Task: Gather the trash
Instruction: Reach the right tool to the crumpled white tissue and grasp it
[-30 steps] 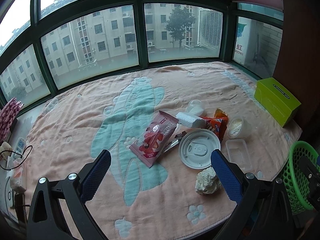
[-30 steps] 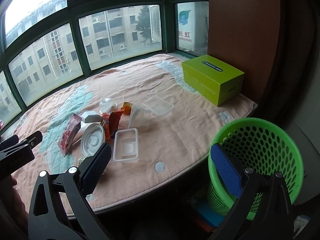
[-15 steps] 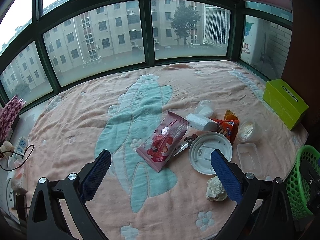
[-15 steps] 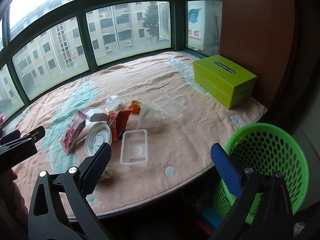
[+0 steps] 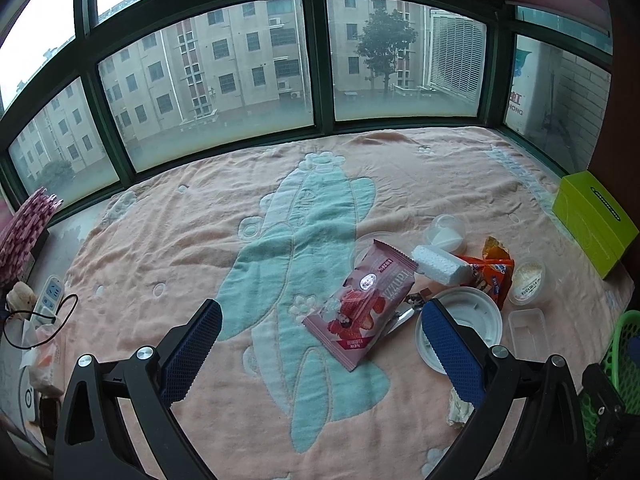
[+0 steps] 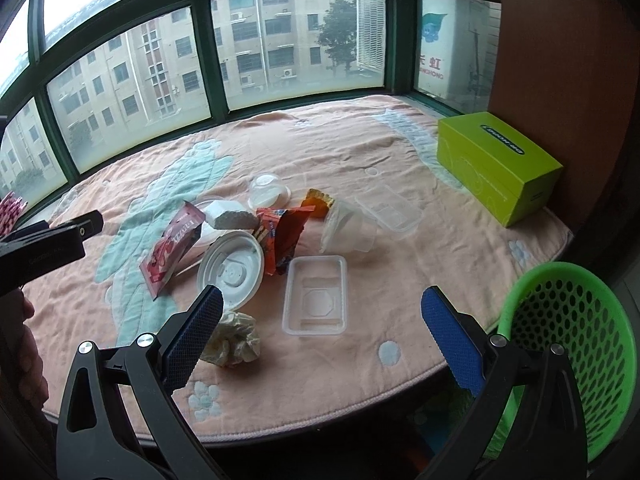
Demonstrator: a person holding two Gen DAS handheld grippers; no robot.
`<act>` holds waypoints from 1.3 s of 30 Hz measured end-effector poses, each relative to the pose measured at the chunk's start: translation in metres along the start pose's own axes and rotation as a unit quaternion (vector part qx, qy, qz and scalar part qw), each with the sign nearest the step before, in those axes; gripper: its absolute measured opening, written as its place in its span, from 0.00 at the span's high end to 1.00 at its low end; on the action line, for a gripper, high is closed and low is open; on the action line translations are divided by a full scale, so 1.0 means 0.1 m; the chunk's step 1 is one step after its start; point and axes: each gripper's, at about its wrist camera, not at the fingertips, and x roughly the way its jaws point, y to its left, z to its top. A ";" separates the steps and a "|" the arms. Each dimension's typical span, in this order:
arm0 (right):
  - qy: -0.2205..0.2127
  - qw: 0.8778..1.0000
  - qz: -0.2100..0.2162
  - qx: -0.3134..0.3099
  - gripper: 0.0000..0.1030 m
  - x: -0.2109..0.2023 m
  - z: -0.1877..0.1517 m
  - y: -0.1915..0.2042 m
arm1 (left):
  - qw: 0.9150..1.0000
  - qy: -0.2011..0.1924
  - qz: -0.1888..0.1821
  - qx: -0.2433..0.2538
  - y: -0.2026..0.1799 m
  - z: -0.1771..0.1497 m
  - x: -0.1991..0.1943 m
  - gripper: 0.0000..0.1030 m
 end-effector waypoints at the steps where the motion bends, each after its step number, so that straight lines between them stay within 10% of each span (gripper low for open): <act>1: 0.003 1.000 0.006 -0.004 0.05 0.03 -0.01 0.04 | 1.000 0.000 0.001 -0.002 0.03 0.02 0.01 0.06; 19: 0.089 0.991 0.082 -0.055 0.19 0.79 -0.32 0.64 | 1.000 0.021 0.008 -0.019 0.55 0.00 0.31 0.06; 39: 0.094 0.990 0.097 -0.037 0.46 0.77 -0.31 0.53 | 0.986 0.082 -0.127 0.071 0.04 -0.04 1.06 0.06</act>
